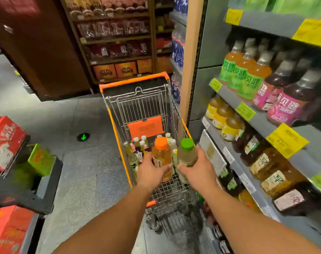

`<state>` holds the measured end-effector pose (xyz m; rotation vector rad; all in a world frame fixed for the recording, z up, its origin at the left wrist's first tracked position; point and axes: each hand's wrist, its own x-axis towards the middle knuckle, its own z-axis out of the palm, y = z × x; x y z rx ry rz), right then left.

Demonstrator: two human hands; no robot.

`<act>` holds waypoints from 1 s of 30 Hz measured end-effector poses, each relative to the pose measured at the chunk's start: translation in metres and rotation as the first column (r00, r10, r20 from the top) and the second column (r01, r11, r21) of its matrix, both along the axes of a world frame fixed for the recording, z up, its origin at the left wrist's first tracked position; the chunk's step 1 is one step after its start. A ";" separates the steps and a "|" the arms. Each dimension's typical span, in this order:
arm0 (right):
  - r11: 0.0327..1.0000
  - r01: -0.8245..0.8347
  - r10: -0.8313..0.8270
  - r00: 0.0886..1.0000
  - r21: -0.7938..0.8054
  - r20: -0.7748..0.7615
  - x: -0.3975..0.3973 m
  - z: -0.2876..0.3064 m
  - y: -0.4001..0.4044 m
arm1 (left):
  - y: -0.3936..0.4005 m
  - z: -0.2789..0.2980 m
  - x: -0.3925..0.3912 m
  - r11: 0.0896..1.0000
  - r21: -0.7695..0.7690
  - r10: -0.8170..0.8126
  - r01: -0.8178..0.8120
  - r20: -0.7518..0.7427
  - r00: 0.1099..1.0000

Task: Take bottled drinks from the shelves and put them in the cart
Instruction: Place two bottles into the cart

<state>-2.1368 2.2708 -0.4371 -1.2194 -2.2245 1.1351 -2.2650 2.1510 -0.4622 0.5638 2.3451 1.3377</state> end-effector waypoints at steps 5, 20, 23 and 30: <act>0.998 -0.008 0.012 0.998 -0.067 0.066 -0.055 -0.054 0.047 | 0.042 -0.050 -0.040 0.994 -0.111 0.024 -0.018 0.051 0.998; 0.961 0.147 -0.124 0.986 -0.232 0.111 -0.143 -0.271 0.117 | 0.135 -0.258 -0.093 0.955 -0.282 0.165 -0.091 0.252 0.954; 0.957 0.168 -0.127 0.975 -0.236 0.180 -0.149 -0.303 0.128 | 0.147 -0.296 -0.098 0.950 -0.304 0.166 -0.074 0.288 0.943; 0.960 0.192 -0.150 0.968 -0.206 0.203 -0.150 -0.351 0.133 | 0.162 -0.349 -0.105 0.967 -0.254 0.107 -0.006 0.389 0.915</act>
